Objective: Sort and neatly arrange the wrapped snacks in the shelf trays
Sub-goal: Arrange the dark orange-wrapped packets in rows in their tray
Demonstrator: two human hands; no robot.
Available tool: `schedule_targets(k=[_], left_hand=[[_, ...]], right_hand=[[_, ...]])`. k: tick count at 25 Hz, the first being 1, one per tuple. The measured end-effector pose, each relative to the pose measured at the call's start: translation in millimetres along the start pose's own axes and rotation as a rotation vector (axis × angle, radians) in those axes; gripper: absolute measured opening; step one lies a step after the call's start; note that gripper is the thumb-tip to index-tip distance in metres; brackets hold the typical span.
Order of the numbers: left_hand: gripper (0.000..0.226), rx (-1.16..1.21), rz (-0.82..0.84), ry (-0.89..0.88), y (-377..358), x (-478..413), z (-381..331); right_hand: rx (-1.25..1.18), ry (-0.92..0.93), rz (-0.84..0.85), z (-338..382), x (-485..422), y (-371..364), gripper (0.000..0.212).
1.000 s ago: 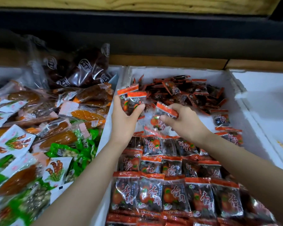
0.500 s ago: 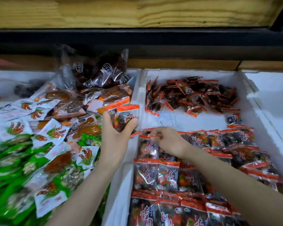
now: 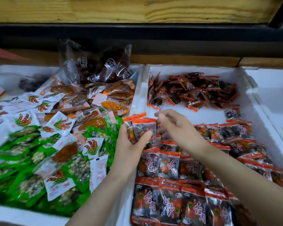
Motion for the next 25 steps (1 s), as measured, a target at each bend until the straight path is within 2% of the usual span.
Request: schedule_targets(k=[3,5,10,15,19,23,25], left_hand=[[0.027,0.009,0.08,0.102,-7,5,5],[0.023,0.052,0.128,0.202,-15,9,4],[0.018,0.198,0.15,0.26,-22,5,-3],[0.003,0.271,0.206,0.334,-25,-7,-3],[0.006,0.26,0.268,0.308,-36,-10,-3],[0.028,0.172,0.334,0.28,-51,-5,-4],[0.029,0.173,0.384,0.304,-59,0,-6]], right_hand=[[-0.068,-0.021,0.131,13,20,8,0.024],[-0.061,-0.055,0.128,10,26,18,0.022],[-0.102,-0.19,-0.048,-5,30,51,0.007],[-0.079,-0.253,-0.155,-13,39,80,0.008],[-0.167,-0.284,-0.121,-20,44,79,0.022],[-0.311,-0.306,-0.088,-19,49,80,0.015],[-0.255,-0.3,-0.026,-20,54,84,0.02]])
Point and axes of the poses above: each hand's wrist, its own x-axis away from the middle knuckle, its own y-axis out of the back of the hand, z = x × y, the point moved 1 cm from there along -x, towards the middle knuckle, and after that the axes turned 9 degrees about y, right-handed, at the moved point
